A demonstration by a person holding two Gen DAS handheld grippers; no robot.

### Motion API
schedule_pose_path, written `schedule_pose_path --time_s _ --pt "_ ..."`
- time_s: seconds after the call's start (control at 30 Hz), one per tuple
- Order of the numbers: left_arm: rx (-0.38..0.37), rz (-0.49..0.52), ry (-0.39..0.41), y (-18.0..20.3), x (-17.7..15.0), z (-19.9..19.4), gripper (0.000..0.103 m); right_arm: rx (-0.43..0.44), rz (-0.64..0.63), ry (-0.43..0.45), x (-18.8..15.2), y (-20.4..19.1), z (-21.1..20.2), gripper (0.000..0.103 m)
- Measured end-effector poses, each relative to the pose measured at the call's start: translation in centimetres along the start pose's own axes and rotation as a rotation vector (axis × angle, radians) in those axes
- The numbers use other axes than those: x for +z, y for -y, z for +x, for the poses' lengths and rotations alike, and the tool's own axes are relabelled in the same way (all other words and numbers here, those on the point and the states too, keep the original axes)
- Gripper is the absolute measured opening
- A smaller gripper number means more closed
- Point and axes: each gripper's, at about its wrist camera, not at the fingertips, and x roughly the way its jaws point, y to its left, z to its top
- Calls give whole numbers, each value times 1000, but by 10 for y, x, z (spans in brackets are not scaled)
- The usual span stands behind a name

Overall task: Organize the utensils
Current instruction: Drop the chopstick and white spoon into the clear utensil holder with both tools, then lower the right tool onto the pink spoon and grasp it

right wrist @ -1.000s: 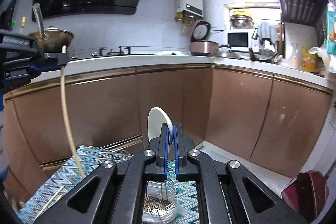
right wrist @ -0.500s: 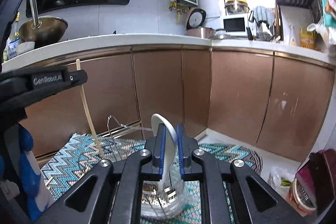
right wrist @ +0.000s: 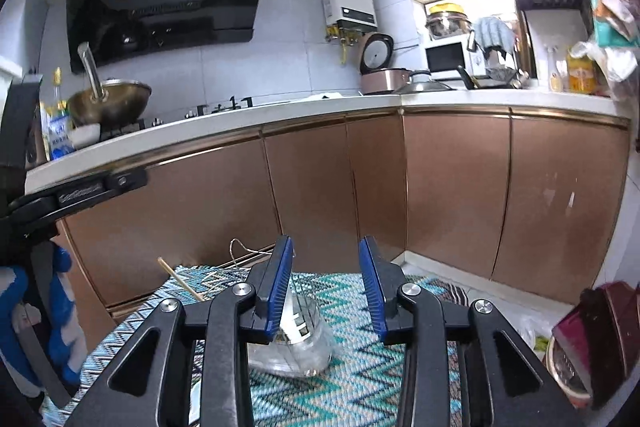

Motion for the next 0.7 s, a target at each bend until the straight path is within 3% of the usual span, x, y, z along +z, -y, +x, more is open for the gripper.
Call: schedule_pose_path --time_s 0.37,0.57,0.7 --pt "73 -58 -128 -96 -23 -47 34 95 -22 -73 -15 -21 -34 35" --pt "39 -54 -196 -122 -38 -49 34 113 14 -129 -34 -27 -41 35" --pt "-10 -59 -295 -135 -55 -33 34 97 30 -169 -45 -28 -41 35"
